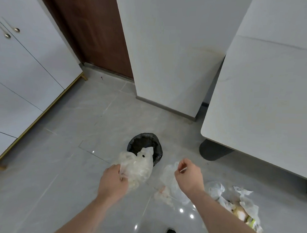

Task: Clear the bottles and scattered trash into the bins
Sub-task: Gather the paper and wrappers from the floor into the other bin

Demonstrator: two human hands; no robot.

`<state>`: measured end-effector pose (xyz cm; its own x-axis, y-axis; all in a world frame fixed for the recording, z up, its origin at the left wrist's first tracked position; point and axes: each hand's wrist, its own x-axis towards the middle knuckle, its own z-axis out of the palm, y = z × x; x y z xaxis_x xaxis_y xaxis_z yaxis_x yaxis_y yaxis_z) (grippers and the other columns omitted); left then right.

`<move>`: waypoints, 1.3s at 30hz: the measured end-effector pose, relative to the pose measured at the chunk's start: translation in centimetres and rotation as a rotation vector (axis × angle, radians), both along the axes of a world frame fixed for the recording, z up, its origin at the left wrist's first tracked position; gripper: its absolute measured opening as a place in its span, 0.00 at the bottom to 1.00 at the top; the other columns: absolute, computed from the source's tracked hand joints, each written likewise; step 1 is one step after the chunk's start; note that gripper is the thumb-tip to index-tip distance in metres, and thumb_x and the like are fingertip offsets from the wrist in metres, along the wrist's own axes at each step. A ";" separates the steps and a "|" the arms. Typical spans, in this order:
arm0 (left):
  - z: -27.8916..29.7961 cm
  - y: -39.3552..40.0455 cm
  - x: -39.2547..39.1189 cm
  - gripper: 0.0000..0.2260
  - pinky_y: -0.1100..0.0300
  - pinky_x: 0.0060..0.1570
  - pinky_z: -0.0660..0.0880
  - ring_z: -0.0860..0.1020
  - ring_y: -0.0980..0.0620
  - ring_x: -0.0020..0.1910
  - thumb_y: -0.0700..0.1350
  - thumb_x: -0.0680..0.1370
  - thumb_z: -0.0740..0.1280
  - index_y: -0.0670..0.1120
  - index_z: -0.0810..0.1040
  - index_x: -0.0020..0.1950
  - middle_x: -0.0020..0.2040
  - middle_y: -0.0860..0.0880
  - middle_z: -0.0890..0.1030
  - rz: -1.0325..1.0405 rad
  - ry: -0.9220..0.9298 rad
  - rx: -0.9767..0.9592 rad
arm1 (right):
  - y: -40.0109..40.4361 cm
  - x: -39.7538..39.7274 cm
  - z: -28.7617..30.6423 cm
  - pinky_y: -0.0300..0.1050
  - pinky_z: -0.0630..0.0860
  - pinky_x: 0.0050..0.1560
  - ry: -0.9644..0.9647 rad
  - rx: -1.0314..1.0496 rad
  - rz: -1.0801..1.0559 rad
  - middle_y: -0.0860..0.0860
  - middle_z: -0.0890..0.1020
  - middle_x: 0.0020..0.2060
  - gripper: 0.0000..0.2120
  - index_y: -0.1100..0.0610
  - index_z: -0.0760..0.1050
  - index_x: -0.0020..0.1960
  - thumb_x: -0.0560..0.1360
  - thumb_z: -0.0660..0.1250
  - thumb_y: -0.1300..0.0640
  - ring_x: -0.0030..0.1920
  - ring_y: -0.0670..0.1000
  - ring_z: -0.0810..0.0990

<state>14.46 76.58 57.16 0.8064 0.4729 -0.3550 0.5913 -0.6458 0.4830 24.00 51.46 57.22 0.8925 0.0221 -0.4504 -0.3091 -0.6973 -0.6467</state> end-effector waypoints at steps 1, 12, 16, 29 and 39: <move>-0.3 0.6 0.7 0.05 0.51 0.37 0.72 0.72 0.45 0.38 0.38 0.71 0.61 0.44 0.67 0.36 0.36 0.48 0.72 -0.002 0.000 -0.012 | 0.6 0.5 -0.2 0.48 0.78 0.34 0.008 -0.007 -0.004 0.46 0.80 0.35 0.08 0.49 0.71 0.38 0.69 0.65 0.62 0.33 0.50 0.78; -6.9 6.7 9.7 0.04 0.51 0.38 0.77 0.77 0.48 0.39 0.40 0.70 0.60 0.47 0.73 0.37 0.38 0.50 0.77 -0.101 0.070 -0.190 | 7.1 5.4 -3.0 0.49 0.78 0.34 0.048 -0.073 -0.190 0.48 0.80 0.35 0.09 0.49 0.72 0.38 0.69 0.66 0.62 0.31 0.51 0.78; -9.7 8.1 12.3 0.08 0.50 0.39 0.79 0.78 0.50 0.41 0.43 0.67 0.57 0.49 0.76 0.40 0.39 0.52 0.78 -0.126 0.086 -0.228 | 8.4 6.3 -5.1 0.51 0.80 0.35 0.063 -0.086 -0.271 0.48 0.80 0.33 0.09 0.50 0.72 0.38 0.69 0.66 0.63 0.32 0.52 0.78; -21.4 7.9 21.3 0.09 0.56 0.31 0.77 0.81 0.48 0.38 0.38 0.74 0.60 0.48 0.79 0.45 0.41 0.49 0.81 -0.046 0.249 -0.329 | 10.4 11.5 -15.0 0.43 0.75 0.29 0.144 -0.057 -0.371 0.49 0.80 0.29 0.09 0.48 0.72 0.37 0.69 0.67 0.62 0.27 0.48 0.76; -31.8 11.2 24.5 0.44 0.54 0.54 0.77 0.78 0.45 0.56 0.58 0.61 0.79 0.41 0.69 0.71 0.59 0.45 0.79 0.172 0.690 -0.417 | 13.8 13.4 -23.6 0.37 0.67 0.24 0.208 -0.018 -0.466 0.49 0.81 0.31 0.09 0.50 0.73 0.38 0.70 0.66 0.63 0.26 0.47 0.73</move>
<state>38.93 87.79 25.36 0.2712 0.2896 -0.9179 0.9171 -0.3672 0.1552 37.43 65.25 33.64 0.6973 -0.3659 -0.6164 -0.7106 -0.4651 -0.5279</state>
